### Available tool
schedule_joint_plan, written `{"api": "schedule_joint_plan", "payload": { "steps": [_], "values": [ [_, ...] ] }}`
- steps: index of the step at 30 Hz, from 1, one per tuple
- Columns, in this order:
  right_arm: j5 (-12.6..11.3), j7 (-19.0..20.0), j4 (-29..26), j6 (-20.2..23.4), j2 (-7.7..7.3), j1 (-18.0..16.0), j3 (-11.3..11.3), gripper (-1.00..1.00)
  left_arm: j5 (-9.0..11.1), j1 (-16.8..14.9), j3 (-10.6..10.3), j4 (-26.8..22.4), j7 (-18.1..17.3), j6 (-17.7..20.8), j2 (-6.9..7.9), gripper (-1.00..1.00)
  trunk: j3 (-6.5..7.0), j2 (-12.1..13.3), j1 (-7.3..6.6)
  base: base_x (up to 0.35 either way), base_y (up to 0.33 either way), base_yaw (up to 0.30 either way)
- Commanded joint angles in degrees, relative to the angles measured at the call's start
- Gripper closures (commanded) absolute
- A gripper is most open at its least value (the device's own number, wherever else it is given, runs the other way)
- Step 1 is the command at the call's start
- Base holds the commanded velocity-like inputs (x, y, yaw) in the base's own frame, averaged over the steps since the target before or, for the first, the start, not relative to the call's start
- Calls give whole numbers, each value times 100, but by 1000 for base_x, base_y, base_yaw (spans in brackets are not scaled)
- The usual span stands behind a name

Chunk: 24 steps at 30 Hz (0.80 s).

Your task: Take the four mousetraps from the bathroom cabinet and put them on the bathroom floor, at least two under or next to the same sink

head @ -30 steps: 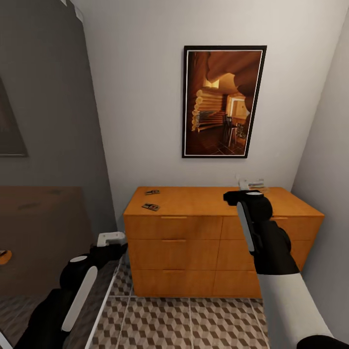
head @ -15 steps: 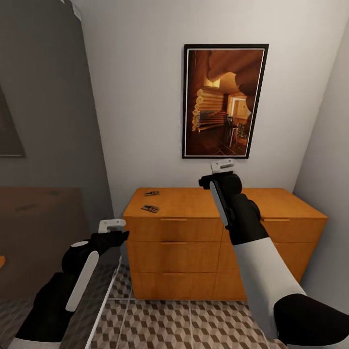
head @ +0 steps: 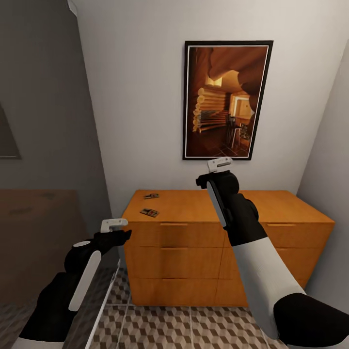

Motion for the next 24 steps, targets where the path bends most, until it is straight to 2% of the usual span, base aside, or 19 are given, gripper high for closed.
{"api": "schedule_joint_plan", "payload": {
  "steps": [1,8,16,24],
  "values": [
    [56,26,-3,34,1,-6,8,-100,60,-5,-12,-6,57,16,5,-100,-7,-4,0,13,0,0],
    [56,26,-4,34,1,-6,16,-100,60,-5,-12,-6,58,17,2,-100,-7,-4,0,64,0,0],
    [21,36,-5,34,1,-6,22,-100,60,-7,-14,-11,58,14,2,-100,-7,-4,0,254,0,0],
    [-298,63,-5,34,1,-6,18,-100,60,-20,-14,-14,58,11,2,-100,-7,-4,0,311,0,0]
  ]
}}
